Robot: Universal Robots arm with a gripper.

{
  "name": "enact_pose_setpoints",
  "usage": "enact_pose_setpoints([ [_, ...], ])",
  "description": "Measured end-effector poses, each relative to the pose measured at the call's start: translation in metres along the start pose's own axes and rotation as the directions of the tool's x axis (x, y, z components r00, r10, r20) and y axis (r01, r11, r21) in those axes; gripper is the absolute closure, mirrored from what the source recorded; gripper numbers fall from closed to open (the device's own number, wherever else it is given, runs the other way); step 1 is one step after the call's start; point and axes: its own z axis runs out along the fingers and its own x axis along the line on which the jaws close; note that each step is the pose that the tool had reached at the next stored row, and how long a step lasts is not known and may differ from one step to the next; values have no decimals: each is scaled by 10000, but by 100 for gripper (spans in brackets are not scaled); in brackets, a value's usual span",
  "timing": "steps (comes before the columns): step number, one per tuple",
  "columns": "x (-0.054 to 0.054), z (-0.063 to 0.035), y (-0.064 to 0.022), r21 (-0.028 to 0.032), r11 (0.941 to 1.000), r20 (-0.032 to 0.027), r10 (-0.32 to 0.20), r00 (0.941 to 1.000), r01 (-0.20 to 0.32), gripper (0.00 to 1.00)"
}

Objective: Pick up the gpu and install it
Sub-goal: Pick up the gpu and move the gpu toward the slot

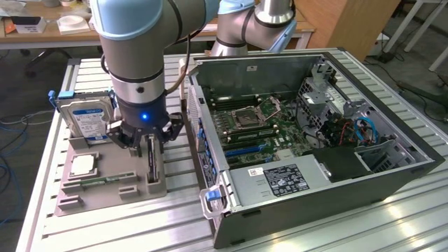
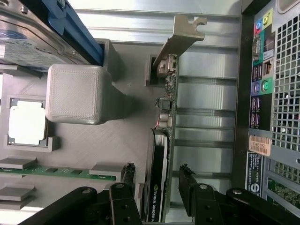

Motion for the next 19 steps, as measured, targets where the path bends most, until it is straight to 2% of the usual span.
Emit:
enact_pose_setpoints([
  [10, -2, 116, -11, -1, 10000, 0, 0, 10000, 0, 50],
  [19, -2, 122, -12, 0, 10000, 0, 1, 10000, -1, 50],
])
